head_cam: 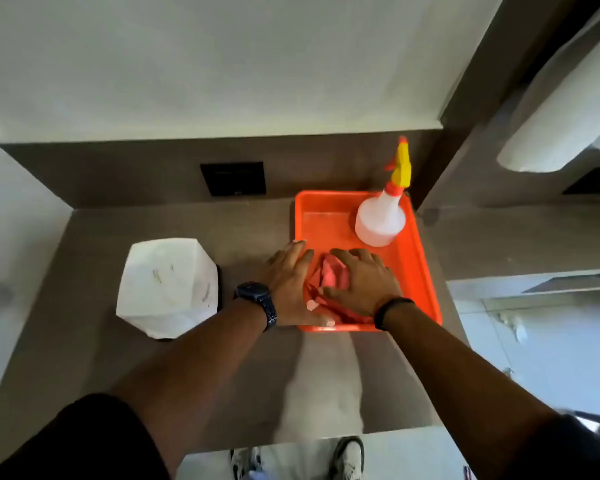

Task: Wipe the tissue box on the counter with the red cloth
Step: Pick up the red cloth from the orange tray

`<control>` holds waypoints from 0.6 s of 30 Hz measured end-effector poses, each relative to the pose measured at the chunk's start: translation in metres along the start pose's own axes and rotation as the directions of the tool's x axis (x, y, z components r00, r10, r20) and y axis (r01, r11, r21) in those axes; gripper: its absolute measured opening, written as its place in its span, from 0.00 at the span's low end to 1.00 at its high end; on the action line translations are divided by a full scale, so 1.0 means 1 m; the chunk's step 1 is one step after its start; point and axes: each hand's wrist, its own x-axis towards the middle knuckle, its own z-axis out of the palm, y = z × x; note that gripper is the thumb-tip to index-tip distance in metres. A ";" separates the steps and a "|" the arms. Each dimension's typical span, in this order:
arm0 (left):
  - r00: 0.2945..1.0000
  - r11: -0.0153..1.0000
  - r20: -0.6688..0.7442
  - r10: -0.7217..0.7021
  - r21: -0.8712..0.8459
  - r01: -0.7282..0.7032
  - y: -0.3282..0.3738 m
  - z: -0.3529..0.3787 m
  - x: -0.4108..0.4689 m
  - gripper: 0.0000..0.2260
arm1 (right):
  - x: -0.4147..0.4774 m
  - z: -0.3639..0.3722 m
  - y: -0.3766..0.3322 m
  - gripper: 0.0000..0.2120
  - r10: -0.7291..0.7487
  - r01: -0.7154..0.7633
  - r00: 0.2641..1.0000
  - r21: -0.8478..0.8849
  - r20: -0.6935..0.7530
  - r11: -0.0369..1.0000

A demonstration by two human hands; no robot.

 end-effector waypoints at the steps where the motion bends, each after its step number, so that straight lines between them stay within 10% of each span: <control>1: 0.998 1.000 0.057 -0.007 -0.016 0.008 -0.002 0.004 0.001 0.59 | 0.005 0.004 0.001 0.38 -0.021 0.024 0.998 -0.051 0.062 0.998; 10: 0.999 1.000 0.043 0.016 -0.021 -0.015 -0.012 0.022 0.002 0.63 | 0.023 0.036 0.010 0.31 -0.001 0.013 0.998 -0.195 0.064 0.981; 18: 0.996 0.997 -0.090 0.025 -0.074 -0.032 -0.034 -0.067 -0.014 0.60 | 0.025 0.011 -0.044 0.22 0.142 0.138 0.880 0.529 -0.454 0.837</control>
